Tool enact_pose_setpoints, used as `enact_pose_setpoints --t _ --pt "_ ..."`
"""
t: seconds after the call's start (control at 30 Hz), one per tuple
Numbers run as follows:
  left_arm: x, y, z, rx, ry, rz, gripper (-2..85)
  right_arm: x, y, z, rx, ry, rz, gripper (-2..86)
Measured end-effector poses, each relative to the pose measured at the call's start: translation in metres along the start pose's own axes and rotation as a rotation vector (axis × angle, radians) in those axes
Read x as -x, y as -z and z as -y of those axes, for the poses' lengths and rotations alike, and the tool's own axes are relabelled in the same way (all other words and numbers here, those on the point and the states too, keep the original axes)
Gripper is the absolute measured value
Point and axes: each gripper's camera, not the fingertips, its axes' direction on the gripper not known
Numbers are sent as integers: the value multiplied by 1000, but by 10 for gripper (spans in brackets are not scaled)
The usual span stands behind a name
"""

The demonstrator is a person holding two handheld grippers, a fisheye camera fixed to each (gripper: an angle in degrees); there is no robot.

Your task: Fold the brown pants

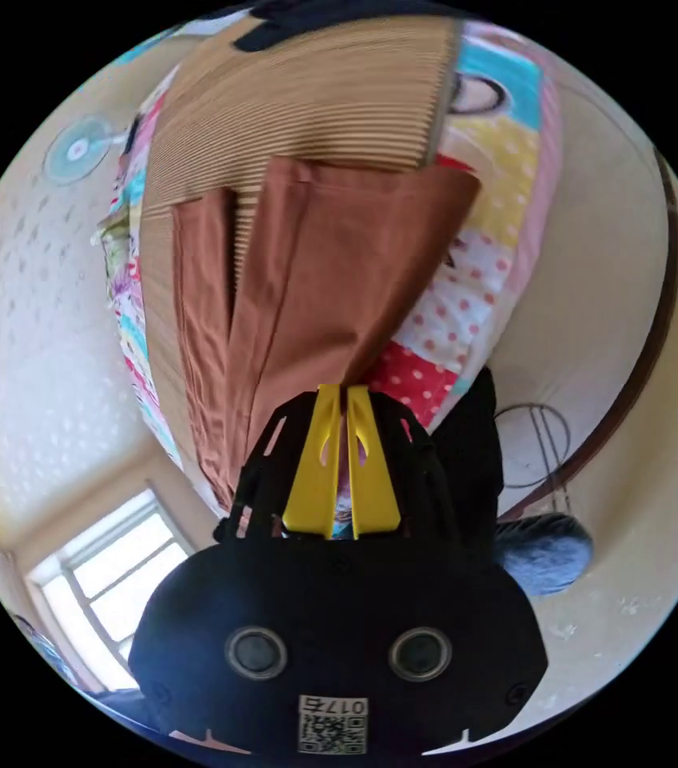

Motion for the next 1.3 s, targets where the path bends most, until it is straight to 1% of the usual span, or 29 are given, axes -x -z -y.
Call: enact_pose_setpoints --t 0.03,0.1,0.13,0.2,0.23,0.3,0.37,0.43,0.5,0.53,0.57,0.63,0.67,0.7,0.73,0.8,0.83,0.87,0.9,0.93,0.97,1.03,1.13,1.2,1.23,1.3 --pt "-4 2 -2 -2 -21 -31 38 9 2 -3 -12 29 -21 14" --pt "-42 10 -13 -7 -184 -120 36 48 16 -11 -86 157 -47 9" --pt "-53 12 -15 -11 -227 -126 36 59 20 -11 -102 194 -49 8" --pt "-107 15 -16 -46 -377 -137 36 108 26 1 -137 324 -68 6" --pt "-121 13 -13 -53 -410 -140 36 121 26 6 -142 353 -66 6" --pt "-177 -4 5 -79 -521 -160 37 178 18 37 -153 452 -40 7" --pt "-217 -24 24 -106 -580 -164 40 221 10 64 -168 495 -15 9" --pt "-247 -45 44 -152 -599 -148 53 259 0 90 -172 514 22 12" --pt "-267 -67 61 -269 -557 -110 62 293 -10 114 -203 528 80 13" --pt "-269 -73 62 -295 -538 -93 63 299 -14 118 -202 526 83 13" --pt "-273 -87 65 -312 -503 -52 65 310 -25 125 -175 524 63 12" --pt "-279 -116 66 -241 -518 -1 65 320 -50 132 -100 556 -1 10" --pt "-282 -140 65 -164 -560 48 65 321 -69 133 -48 584 -49 9" --pt "-283 -164 61 -81 -599 142 64 316 -89 132 11 602 -108 8" --pt "-282 -177 59 -35 -618 207 64 311 -99 132 43 605 -144 7" --pt "-265 -226 48 146 -679 527 40 274 -148 128 211 585 -352 7" --pt "-258 -236 44 181 -698 596 28 261 -161 126 261 578 -425 7" --pt "-245 -247 35 237 -745 678 13 232 -186 116 365 576 -580 7" --pt "-236 -244 26 213 -775 675 5 215 -181 99 295 662 -560 7" --pt "-233 -239 22 192 -770 660 3 207 -175 91 259 678 -558 7" --pt "-226 -232 20 185 -723 633 -2 190 -169 83 249 671 -551 7" --pt "-217 -221 16 194 -670 602 -4 166 -156 76 264 629 -521 8" --pt "-205 -204 0 208 -647 622 -2 122 -133 70 316 549 -436 12" --pt "-196 -185 -12 217 -612 608 3 81 -107 80 337 383 -285 18" --pt "-192 -180 -14 212 -590 596 6 70 -99 83 323 342 -230 20" --pt "-178 -156 -26 185 -474 527 22 36 -58 93 184 229 12 35"
